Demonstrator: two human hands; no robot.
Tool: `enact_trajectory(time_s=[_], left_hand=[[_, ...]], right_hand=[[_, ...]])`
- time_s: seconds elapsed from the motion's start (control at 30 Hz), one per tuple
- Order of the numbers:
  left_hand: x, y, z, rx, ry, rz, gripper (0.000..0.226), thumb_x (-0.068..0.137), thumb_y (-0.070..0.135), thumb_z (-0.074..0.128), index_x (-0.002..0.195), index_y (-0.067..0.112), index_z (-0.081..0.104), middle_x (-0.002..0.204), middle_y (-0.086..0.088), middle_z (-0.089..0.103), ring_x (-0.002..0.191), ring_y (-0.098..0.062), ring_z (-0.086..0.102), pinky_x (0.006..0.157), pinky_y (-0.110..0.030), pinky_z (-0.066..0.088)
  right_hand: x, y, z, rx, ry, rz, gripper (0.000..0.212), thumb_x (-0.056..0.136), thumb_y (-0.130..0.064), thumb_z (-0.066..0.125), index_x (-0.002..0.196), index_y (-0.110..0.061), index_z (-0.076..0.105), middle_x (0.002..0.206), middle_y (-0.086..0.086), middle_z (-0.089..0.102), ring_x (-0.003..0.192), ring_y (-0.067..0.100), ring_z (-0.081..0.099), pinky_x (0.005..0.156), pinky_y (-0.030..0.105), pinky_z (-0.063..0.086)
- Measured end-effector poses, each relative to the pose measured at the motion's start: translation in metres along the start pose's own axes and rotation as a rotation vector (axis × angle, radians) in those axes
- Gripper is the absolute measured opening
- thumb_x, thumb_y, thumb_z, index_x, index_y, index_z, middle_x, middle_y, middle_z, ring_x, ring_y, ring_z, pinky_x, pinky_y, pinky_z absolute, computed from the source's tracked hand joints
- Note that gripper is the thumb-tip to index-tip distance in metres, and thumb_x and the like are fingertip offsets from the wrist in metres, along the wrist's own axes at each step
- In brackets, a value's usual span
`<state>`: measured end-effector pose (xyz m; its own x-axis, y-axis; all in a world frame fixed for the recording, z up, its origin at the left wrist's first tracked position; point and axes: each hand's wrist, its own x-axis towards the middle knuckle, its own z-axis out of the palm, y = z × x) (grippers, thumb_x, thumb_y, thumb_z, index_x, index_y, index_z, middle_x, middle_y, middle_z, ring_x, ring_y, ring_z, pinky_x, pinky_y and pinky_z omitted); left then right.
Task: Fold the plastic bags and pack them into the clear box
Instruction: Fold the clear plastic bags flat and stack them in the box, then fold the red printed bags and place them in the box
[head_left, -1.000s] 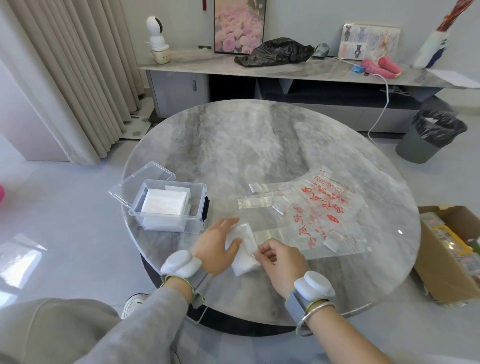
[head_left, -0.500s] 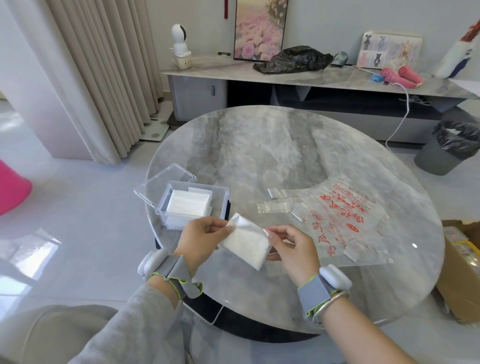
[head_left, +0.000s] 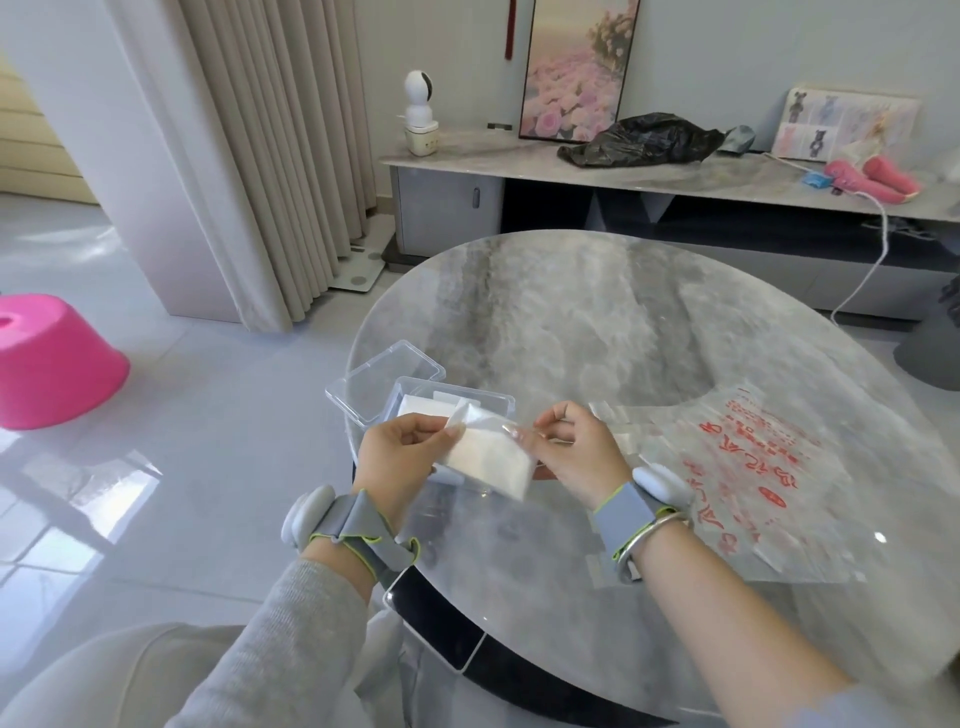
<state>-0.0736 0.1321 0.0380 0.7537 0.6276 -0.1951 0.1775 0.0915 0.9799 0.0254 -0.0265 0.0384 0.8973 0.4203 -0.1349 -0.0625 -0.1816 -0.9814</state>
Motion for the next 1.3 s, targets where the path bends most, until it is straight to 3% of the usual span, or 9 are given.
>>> enact_trajectory(time_s=[0.27,0.33,0.47,0.6,0.77,0.9,1.03,1.1,1.3], left_hand=[[0.005,-0.003,-0.006,0.017,0.012,0.011,0.007,0.082,0.018,0.078,0.078,0.014,0.074,0.061,0.007,0.066,0.056,-0.004,0.055,0.053,-0.014,0.044],[0.006,-0.004,-0.006,0.041,0.029,0.021,0.008,0.082,0.019,0.078,0.077,0.015,0.074,0.061,0.007,0.065,0.056,-0.005,0.054,0.055,-0.018,0.044],[0.010,-0.007,-0.011,0.029,0.150,0.026,0.007,0.081,0.021,0.079,0.080,0.016,0.075,0.062,0.005,0.065,0.052,-0.003,0.054,0.060,-0.024,0.043],[0.016,-0.008,-0.012,0.097,0.216,0.053,0.006,0.083,0.026,0.076,0.081,0.021,0.074,0.066,0.005,0.066,0.061,-0.010,0.057,0.064,-0.026,0.043],[0.034,-0.009,-0.015,0.308,0.335,0.082,0.011,0.085,0.032,0.071,0.094,0.027,0.067,0.084,0.012,0.069,0.082,-0.014,0.064,0.073,-0.029,0.049],[0.041,-0.025,-0.021,0.586,0.473,0.274,0.030,0.084,0.023,0.070,0.112,0.023,0.062,0.115,0.004,0.058,0.100,-0.022,0.057,0.082,-0.040,0.048],[0.040,-0.040,-0.020,0.810,0.399,0.574,0.027,0.083,0.020,0.054,0.105,0.023,0.069,0.113,0.006,0.066,0.102,-0.025,0.056,0.088,-0.033,0.034],[0.040,-0.045,-0.016,0.888,0.328,0.684,0.030,0.081,0.018,0.049,0.101,0.021,0.072,0.109,0.005,0.069,0.100,-0.024,0.062,0.093,-0.032,0.031],[0.039,-0.054,-0.009,1.059,0.280,0.725,0.022,0.077,0.008,0.071,0.096,0.019,0.075,0.104,0.003,0.072,0.094,-0.017,0.069,0.106,-0.040,0.025]], right_hand=[[0.015,-0.009,-0.002,-0.105,-0.151,0.007,0.040,0.070,-0.025,0.082,0.068,-0.014,0.043,0.069,0.006,0.057,0.063,0.025,0.059,0.068,0.054,0.057],[0.018,-0.012,-0.002,-0.086,-0.100,0.033,0.045,0.068,-0.025,0.082,0.073,-0.015,0.039,0.076,0.005,0.054,0.061,0.026,0.059,0.064,0.054,0.058],[0.012,-0.015,0.005,0.020,-0.015,0.109,0.044,0.077,-0.020,0.078,0.096,-0.012,0.039,0.090,0.006,0.054,0.050,0.020,0.061,0.047,0.034,0.056],[0.006,-0.007,0.023,0.007,-0.068,0.117,0.051,0.080,-0.021,0.076,0.119,-0.017,0.044,0.086,0.013,0.068,0.059,0.020,0.063,0.058,0.040,0.058],[0.024,-0.001,0.047,-0.028,0.000,0.053,0.048,0.083,-0.005,0.071,0.122,-0.016,0.044,0.079,0.011,0.067,0.062,0.023,0.064,0.054,0.031,0.055],[0.039,0.000,0.065,-0.181,0.067,0.067,0.041,0.083,-0.007,0.070,0.115,-0.018,0.048,0.073,0.002,0.065,0.069,0.025,0.065,0.063,0.036,0.059],[0.051,0.003,0.081,-0.465,0.078,0.066,0.038,0.081,-0.019,0.070,0.110,-0.025,0.046,0.088,0.001,0.068,0.086,0.025,0.065,0.081,0.040,0.054],[0.053,0.003,0.082,-0.558,0.067,0.076,0.037,0.082,-0.022,0.068,0.111,-0.023,0.045,0.098,0.004,0.067,0.088,0.025,0.063,0.080,0.033,0.050],[0.051,0.000,0.083,-0.706,0.022,0.065,0.036,0.083,-0.026,0.065,0.110,-0.024,0.041,0.098,0.004,0.067,0.086,0.026,0.063,0.079,0.035,0.050]])
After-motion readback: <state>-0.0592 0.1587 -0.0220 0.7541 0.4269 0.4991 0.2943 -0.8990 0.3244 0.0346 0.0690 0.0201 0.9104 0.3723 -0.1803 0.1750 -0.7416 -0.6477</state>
